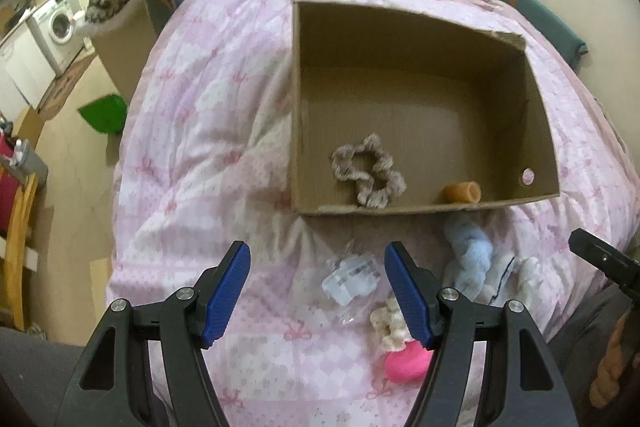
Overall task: Organize soft objects
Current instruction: 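Withdraw both tools from the box back toward the remaining items, then grasp the clear plastic bag with the left tool while the right tool grasps the white sock, then carry the bag and sock into the box and open both tools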
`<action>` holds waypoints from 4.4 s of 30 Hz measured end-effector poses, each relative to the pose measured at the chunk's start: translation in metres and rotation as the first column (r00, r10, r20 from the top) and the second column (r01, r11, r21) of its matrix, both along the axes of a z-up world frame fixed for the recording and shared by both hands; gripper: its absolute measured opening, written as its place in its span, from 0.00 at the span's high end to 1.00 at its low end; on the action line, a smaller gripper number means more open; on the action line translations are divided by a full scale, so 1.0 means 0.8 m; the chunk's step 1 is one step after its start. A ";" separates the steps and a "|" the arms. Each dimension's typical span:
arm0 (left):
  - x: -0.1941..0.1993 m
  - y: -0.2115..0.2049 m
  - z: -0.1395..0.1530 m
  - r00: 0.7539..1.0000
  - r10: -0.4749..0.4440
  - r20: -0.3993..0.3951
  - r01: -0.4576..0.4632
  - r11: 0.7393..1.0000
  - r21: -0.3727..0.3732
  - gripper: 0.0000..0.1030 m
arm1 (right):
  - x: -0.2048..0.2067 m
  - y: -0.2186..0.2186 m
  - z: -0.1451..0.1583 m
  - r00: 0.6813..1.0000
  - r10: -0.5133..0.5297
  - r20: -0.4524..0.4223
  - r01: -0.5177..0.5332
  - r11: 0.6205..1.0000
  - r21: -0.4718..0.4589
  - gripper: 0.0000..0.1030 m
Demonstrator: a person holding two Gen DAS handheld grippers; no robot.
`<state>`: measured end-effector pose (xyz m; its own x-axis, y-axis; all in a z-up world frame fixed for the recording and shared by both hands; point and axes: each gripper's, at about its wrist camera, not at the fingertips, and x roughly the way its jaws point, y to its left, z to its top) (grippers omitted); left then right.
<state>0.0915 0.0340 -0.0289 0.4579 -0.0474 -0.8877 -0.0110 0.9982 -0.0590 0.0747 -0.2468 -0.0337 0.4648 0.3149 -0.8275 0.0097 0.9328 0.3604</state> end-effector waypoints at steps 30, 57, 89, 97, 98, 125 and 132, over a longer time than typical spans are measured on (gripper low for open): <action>0.044 -0.033 -0.129 0.943 0.077 -0.323 -0.111 0.990 -0.087 0.79 | 0.025 -0.029 -0.062 0.964 -0.132 -0.230 0.150 0.987 0.060 0.25; 0.011 0.031 -0.059 0.970 0.117 -0.214 -0.153 0.975 -0.163 0.88 | 0.007 -0.005 -0.041 0.987 -0.046 -0.154 0.058 0.996 0.070 0.74; -0.006 0.017 0.060 0.984 0.146 0.099 -0.138 0.987 -0.081 0.88 | 0.001 0.006 0.061 0.984 -0.028 0.174 0.015 0.997 0.078 0.73; 0.048 0.003 0.092 0.985 0.064 0.157 -0.054 0.996 -0.064 0.88 | 0.049 0.008 0.095 0.973 0.009 0.230 -0.030 0.996 0.084 0.73; 0.057 0.001 0.094 0.985 0.051 0.167 -0.040 0.997 -0.067 0.88 | 0.057 0.007 0.094 0.973 0.013 0.229 -0.033 0.996 0.085 0.73; 0.099 -0.020 -0.002 0.999 -0.004 0.039 0.008 0.994 -0.106 0.88 | 0.115 0.021 -0.009 0.997 0.052 0.048 -0.052 0.999 -0.014 0.73; 0.097 -0.025 -0.003 0.999 -0.018 0.043 0.022 0.994 -0.104 0.87 | 0.112 0.021 -0.001 0.996 0.037 0.078 -0.033 0.998 -0.061 0.73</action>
